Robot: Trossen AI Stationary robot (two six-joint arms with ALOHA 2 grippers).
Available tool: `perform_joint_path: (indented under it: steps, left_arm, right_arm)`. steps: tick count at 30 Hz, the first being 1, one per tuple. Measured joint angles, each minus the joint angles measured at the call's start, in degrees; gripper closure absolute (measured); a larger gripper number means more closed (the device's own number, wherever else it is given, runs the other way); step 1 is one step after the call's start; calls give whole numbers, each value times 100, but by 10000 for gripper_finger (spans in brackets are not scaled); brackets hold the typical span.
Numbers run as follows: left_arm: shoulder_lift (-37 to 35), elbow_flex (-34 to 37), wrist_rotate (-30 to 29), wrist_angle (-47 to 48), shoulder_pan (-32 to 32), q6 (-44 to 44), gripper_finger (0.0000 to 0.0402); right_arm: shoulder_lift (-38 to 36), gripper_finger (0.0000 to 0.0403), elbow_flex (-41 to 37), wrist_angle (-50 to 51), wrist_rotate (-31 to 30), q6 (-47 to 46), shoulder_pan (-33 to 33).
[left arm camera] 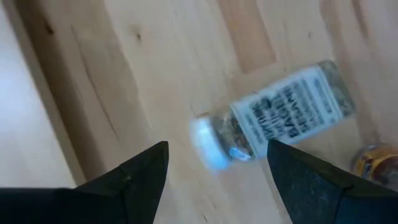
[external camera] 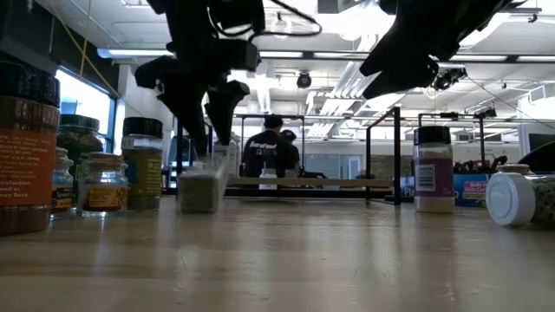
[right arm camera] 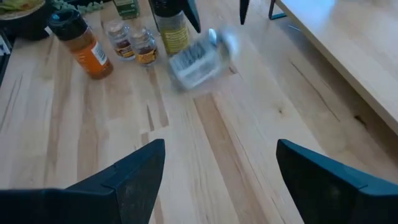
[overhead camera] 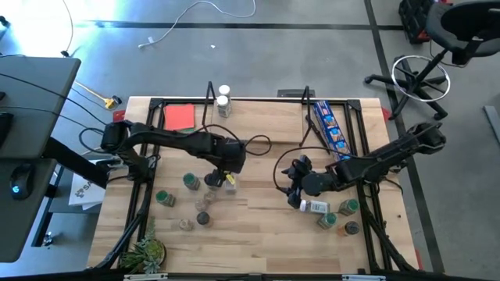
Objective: Shelf spices
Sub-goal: Put the white seasoning bottle on the shelf aligned with the other white seasoning bottles
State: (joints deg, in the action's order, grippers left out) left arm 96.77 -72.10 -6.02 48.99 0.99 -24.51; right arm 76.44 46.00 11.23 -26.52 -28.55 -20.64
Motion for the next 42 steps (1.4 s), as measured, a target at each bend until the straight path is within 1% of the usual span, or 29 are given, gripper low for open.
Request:
perform_joint_path:
  steps: [5,7,10,14,16,19,22,27,34,38,42]
  left_arm:
    - [-149,-5,-54,55,-71,366,132]
    - [-229,-8,-46,53,-104,637,132]
    - [-268,9,271,92,-80,1403,132]
    - [-180,143,771,132,24,2549,132]
    - [-149,205,910,162,24,2963,133]
    - [-148,208,1049,130,-114,3560,135]
    - [-158,208,1042,103,-411,3976,145]
    - [173,199,1045,18,-795,4094,185]
    - [960,93,1048,-690,-851,3999,262]
    - [1162,-265,1025,-1243,-872,3742,295]
    - [1129,-804,640,-1191,-1012,3639,314]
  right_arm:
    - [0,100,0,3,0,2,0]
    - [0,100,0,7,0,25,2]
    - [0,100,2,5,-73,-8,2]
    - [84,100,2,-96,-339,-293,12]
    - [239,100,2,-440,-179,-296,97]
    - [659,100,7,-1116,301,-248,226]
    - [1092,100,7,-1661,358,-67,238]
    - [1419,100,7,-2110,288,29,238]
    - [1409,100,7,-2174,275,46,212]
    - [1405,100,7,-2146,276,4,211]
    - [1405,100,7,-2113,257,-206,229]
